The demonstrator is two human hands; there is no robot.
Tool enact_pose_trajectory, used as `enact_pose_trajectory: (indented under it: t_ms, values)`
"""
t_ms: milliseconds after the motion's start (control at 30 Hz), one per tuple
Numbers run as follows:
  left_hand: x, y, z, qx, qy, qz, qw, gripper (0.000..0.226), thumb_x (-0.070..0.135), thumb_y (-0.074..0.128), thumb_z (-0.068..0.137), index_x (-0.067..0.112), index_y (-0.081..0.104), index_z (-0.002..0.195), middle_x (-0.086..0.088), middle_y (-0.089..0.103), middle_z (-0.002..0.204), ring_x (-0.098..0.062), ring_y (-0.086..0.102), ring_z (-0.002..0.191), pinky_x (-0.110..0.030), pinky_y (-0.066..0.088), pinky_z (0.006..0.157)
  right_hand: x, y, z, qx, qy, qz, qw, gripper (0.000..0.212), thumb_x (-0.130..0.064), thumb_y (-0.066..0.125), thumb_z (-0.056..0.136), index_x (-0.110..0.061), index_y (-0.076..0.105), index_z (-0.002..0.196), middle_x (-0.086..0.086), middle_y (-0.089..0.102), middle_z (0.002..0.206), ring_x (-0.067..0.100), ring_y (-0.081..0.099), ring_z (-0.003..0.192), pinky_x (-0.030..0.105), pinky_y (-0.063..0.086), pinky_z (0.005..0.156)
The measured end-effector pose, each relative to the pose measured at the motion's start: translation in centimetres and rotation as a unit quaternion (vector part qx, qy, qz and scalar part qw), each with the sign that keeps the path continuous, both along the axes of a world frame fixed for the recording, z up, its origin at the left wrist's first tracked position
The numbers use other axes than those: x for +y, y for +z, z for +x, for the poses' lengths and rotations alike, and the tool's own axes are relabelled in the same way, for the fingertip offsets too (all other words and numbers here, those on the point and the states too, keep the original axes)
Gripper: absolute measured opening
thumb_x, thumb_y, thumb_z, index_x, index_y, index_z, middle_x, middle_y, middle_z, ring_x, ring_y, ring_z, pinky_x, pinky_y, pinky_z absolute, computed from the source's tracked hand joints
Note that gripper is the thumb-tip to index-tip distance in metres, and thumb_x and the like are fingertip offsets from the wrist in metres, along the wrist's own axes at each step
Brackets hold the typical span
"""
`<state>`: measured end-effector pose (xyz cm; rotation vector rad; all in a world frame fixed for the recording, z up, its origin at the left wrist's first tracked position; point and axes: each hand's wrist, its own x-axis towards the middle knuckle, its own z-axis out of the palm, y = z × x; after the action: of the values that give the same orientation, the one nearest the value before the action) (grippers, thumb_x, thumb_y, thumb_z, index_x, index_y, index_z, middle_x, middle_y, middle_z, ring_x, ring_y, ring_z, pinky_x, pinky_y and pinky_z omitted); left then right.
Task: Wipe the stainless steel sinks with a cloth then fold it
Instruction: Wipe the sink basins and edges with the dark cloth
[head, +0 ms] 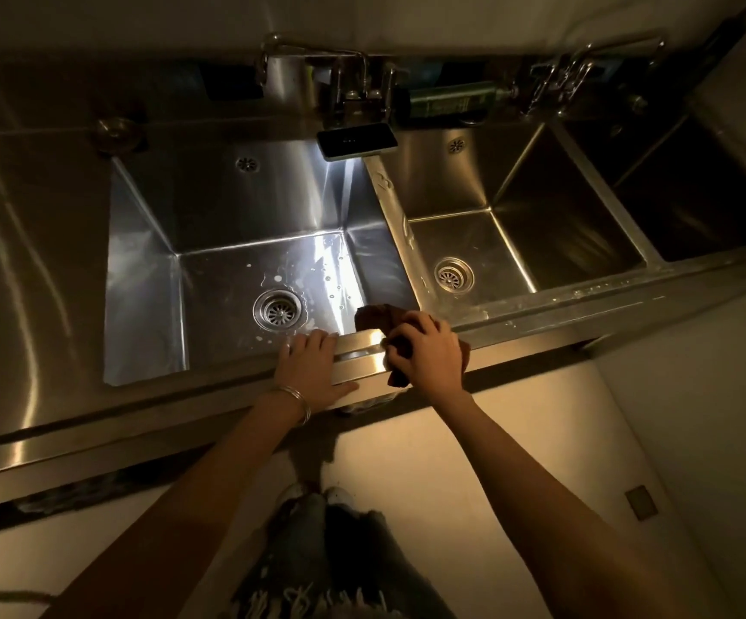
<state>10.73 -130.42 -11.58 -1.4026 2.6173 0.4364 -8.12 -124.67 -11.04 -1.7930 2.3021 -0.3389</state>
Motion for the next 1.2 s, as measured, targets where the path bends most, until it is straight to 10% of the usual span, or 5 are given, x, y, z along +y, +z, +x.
enact_pose_trajectory:
  t_ms: [333,1200]
  values:
    - [-0.8,0.0,-0.2,-0.003,-0.016,0.01,1.0,0.07,0.06,0.057,0.077,0.017,0.037,0.128,-0.007,0.04,0.131,-0.027,0.039,0.119,-0.038,0.035,0.095,0.2,1.0,-5.0,0.031,-0.193,0.039,0.98,0.029,-0.032,0.059,0.088,-0.021,0.059,0.115,0.003,0.047,0.134,0.028,0.042,0.119,0.041,0.036,0.101]
    - [-1.6,-0.7,-9.6,0.017,0.038,0.09,0.995,0.078,0.07,0.048,0.078,0.023,0.032,0.137,-0.003,0.037,0.139,-0.025,0.036,0.125,-0.043,0.031,0.102,-12.5,-0.8,-11.4,0.025,0.148,0.034,0.988,0.028,-0.033,0.061,0.086,-0.025,0.061,0.113,0.001,0.05,0.127,0.031,0.045,0.111,0.041,0.046,0.088]
